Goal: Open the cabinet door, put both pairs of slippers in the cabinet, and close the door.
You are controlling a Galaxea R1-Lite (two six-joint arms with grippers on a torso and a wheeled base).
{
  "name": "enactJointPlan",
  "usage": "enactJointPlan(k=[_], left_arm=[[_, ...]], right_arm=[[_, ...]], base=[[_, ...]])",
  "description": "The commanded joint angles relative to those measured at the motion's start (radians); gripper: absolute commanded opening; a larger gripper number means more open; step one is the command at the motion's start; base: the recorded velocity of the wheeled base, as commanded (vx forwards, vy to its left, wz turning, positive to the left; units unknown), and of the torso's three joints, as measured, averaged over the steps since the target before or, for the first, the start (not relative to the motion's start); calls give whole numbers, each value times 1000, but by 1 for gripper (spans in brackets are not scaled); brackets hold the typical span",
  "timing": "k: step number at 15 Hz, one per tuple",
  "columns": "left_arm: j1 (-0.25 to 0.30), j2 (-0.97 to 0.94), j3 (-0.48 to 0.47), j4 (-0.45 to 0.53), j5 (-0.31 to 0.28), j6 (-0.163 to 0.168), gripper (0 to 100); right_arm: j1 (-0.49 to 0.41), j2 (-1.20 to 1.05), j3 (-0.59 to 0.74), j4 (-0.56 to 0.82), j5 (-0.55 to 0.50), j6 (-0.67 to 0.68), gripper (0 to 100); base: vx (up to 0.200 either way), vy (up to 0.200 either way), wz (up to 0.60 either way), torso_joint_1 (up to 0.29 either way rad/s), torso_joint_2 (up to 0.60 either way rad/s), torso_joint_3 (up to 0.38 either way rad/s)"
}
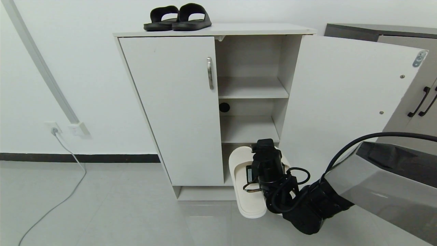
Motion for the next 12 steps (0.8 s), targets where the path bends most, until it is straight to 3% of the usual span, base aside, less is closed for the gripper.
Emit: enactJointPlan(k=[1,4,12], left_arm=[[0,2,0,0,0,0,0],[0,2,0,-1,0,0,0],[0,2,0,-1,0,0,0]], right_arm=[[0,1,-3,0,2,-1,0],[3,30,-28,3,14,-7,0],[19,46,-75,-4,5,-32,0]], base=[[0,0,0,0,0,0],[0,0,0,1,1,-46],[0,0,0,4,2,-193]])
